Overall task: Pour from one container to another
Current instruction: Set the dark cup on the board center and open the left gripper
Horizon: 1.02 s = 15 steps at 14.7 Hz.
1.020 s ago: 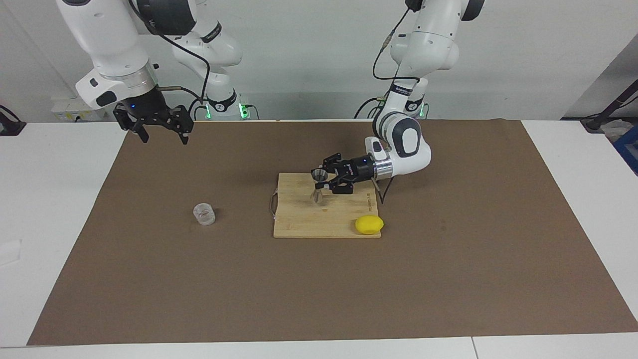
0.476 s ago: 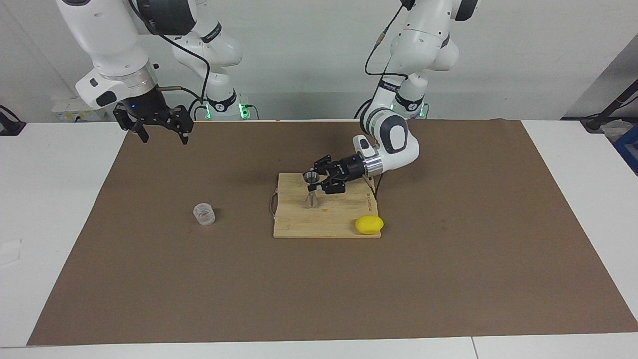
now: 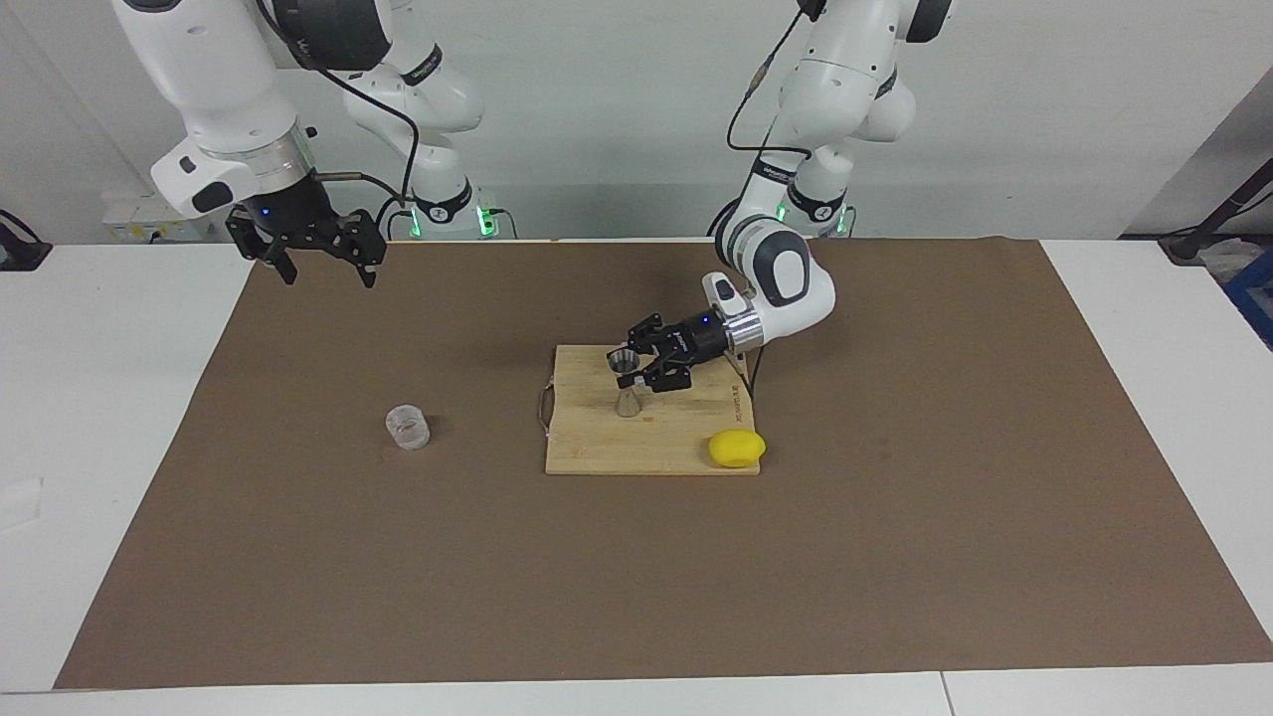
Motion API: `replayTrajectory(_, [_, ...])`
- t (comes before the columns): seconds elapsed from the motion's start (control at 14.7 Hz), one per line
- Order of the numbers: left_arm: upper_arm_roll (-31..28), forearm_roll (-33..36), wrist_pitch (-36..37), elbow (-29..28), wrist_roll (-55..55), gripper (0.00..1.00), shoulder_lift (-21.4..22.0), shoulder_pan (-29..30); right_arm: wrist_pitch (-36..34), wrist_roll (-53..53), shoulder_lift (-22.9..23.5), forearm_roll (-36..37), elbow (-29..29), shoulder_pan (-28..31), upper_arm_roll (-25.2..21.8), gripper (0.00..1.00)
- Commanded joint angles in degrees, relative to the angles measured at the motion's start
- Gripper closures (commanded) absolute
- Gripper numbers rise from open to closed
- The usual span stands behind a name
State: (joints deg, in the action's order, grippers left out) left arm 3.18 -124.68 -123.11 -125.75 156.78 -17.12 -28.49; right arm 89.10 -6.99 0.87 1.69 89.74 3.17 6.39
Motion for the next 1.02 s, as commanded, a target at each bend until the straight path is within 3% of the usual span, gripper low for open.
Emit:
replayTrajectory(0.0, [-0.7, -2.9, -0.9, -0.8, 6.2, 0.69, -0.1, -1.7, 0.4, 0.4, -0.8, -1.0, 1.0, 0.7, 0.1, 0.00])
replayTrajectory(0.07, [-0.7, -3.0, -0.9, -0.9, 6.1, 0.66, -0.1, -1.7, 1.6, -2.1, -0.8, -1.2, 1.1, 0.9, 0.0, 0.07])
replayTrajectory(0.14, [-0.7, -3.1, -0.9, -0.9, 6.1, 0.50, -0.1, -1.7, 2.8, -6.6, -0.8, -1.3, 1.6, 2.0, 0.1, 0.07])
replayTrajectory(0.2, [-0.8, -3.1, -0.9, -1.0, 6.0, 0.19, -0.1, -1.7, 3.7, -10.7, -1.0, -2.3, 2.4, 3.2, 0.1, 0.07])
replayTrajectory(0.27, [-0.8, -3.1, -0.9, -1.0, 5.9, 0.00, -0.1, -1.3, 5.1, -13.8, -1.0, -4.2, 3.4, 4.1, 0.0, 0.07])
replayTrajectory(0.68, [-1.2, -1.8, -0.6, -1.7, 5.5, 0.00, -0.1, 3.9, 11.5, -32.3, -1.2, -13.0, 12.2, 11.4, 0.0, 0.07])
replayTrajectory(0.82, [-1.2, 1.5, 0.9, -2.3, 5.4, 0.00, 0.2, 6.1, 14.5, -38.3, -1.1, -15.9, 16.4, 13.1, 0.0, 0.07])
replayTrajectory(0.95, [-1.2, 6.9, 2.4, -3.2, 5.2, 0.00, 0.7, 9.4, 15.6, -39.7, 2.7, -19.4, 16.9, 15.0, -0.1, 0.07])
